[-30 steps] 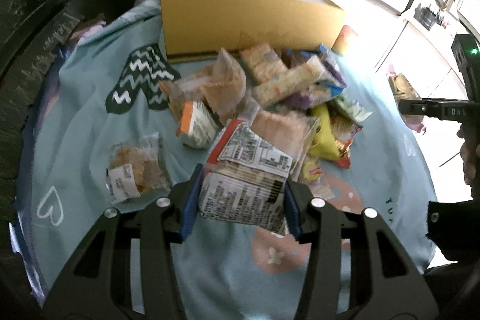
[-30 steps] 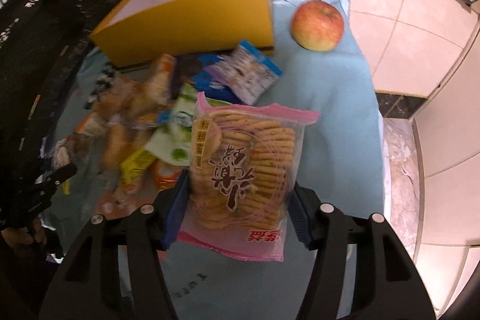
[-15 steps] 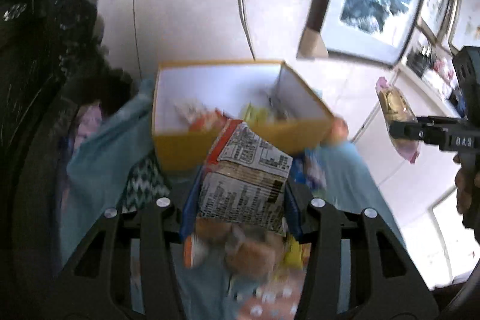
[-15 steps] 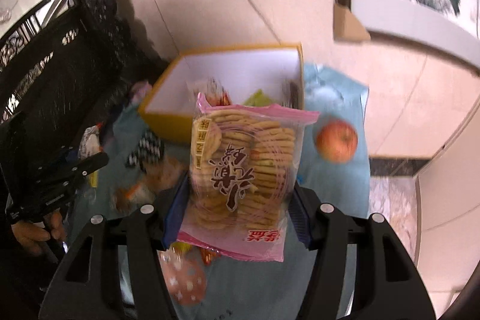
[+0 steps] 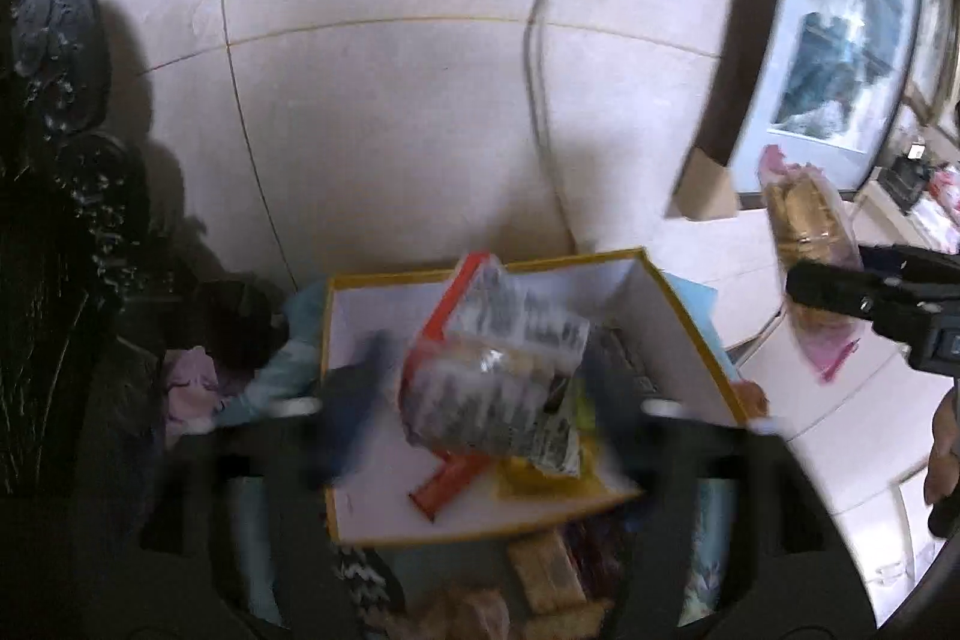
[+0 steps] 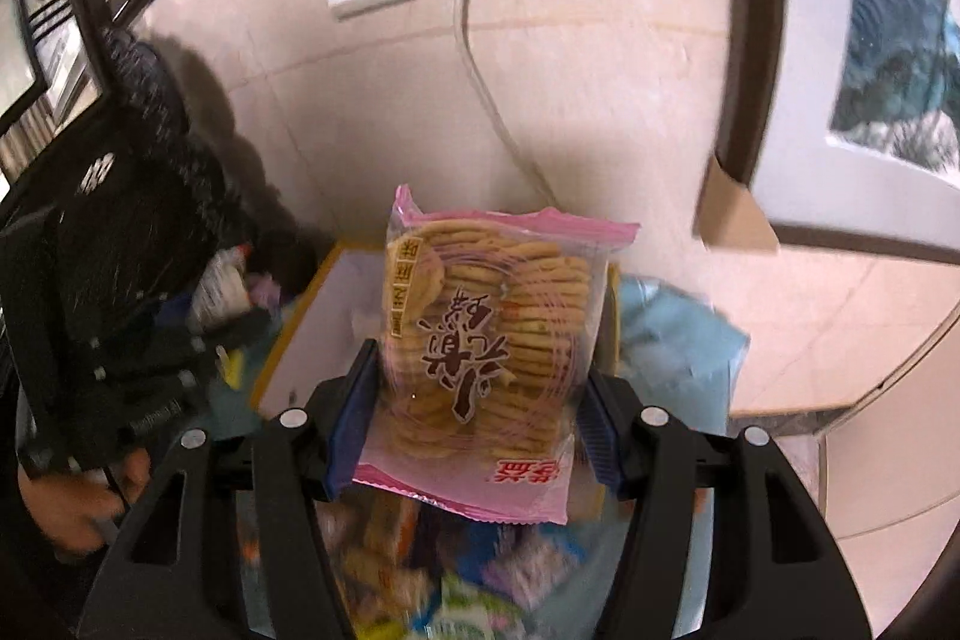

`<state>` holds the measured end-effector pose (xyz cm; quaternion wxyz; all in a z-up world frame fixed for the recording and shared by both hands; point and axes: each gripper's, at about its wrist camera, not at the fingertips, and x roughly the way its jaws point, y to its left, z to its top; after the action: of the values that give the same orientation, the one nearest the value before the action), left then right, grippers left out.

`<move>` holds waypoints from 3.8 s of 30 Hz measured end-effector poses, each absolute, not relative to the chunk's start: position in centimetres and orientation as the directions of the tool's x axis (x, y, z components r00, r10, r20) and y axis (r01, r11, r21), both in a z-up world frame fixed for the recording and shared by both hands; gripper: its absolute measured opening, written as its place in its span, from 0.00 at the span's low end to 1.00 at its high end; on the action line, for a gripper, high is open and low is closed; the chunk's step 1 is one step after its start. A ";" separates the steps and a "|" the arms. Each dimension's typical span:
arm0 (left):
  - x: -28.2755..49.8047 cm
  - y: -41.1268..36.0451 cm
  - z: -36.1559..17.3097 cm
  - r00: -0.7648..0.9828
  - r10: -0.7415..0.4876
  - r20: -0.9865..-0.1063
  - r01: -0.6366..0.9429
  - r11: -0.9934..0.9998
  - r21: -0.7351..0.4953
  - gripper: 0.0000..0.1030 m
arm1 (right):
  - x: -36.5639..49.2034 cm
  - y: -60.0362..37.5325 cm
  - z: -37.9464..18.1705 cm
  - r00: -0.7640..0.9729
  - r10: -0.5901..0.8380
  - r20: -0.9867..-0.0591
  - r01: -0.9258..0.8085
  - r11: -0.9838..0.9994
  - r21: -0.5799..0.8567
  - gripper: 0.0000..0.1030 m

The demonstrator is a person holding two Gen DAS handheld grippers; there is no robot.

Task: Organize snacks
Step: 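Carry both bags over the yellow box and open both tools to drop them, then move both tools back from the box to the snack pile, then grasp the clear bread bag with the left tool while the right tool grasps the green candy bag, then carry the bread bag and green candy bag over the yellow box and release both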

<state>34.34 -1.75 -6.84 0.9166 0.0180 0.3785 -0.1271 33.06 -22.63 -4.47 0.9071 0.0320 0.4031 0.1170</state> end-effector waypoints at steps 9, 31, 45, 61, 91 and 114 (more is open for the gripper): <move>31.6 0.6 -12.8 0.587 -0.138 -0.798 0.200 0.980 -0.022 0.98 | 30.7 -23.8 -10.9 0.543 0.188 -0.819 -0.140 0.981 0.133 0.99; 16.5 -1.0 -27.1 0.385 -0.214 -0.898 0.052 0.976 -0.210 0.98 | 12.6 -25.1 -23.9 0.271 0.255 -0.928 -0.010 0.965 0.262 0.99; 12.4 0.7 -27.5 0.392 -0.204 -0.897 0.183 0.973 -0.142 0.69 | 13.8 -23.4 -24.6 0.308 0.220 -0.926 -0.064 0.976 0.210 0.99; 11.8 1.2 -30.1 0.386 -0.161 -0.908 0.233 0.970 -0.073 0.97 | 19.6 -20.4 -28.8 0.244 0.246 -0.938 -0.044 0.969 0.242 0.80; 9.3 3.6 -20.9 0.516 -0.371 -0.772 0.306 0.922 -0.238 0.49 | 11.2 -25.0 -20.5 0.430 0.375 -0.821 -0.102 0.924 0.368 0.68; 22.5 0.4 -5.8 0.698 -0.392 -0.599 0.333 0.918 -0.213 0.49 | 21.9 -25.1 -5.4 0.607 0.379 -0.699 -0.226 0.925 0.305 0.68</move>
<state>22.51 0.43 -5.81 0.9205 -0.0441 0.3346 -0.1970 21.92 -25.08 -5.40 0.8916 0.0933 0.4095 0.1694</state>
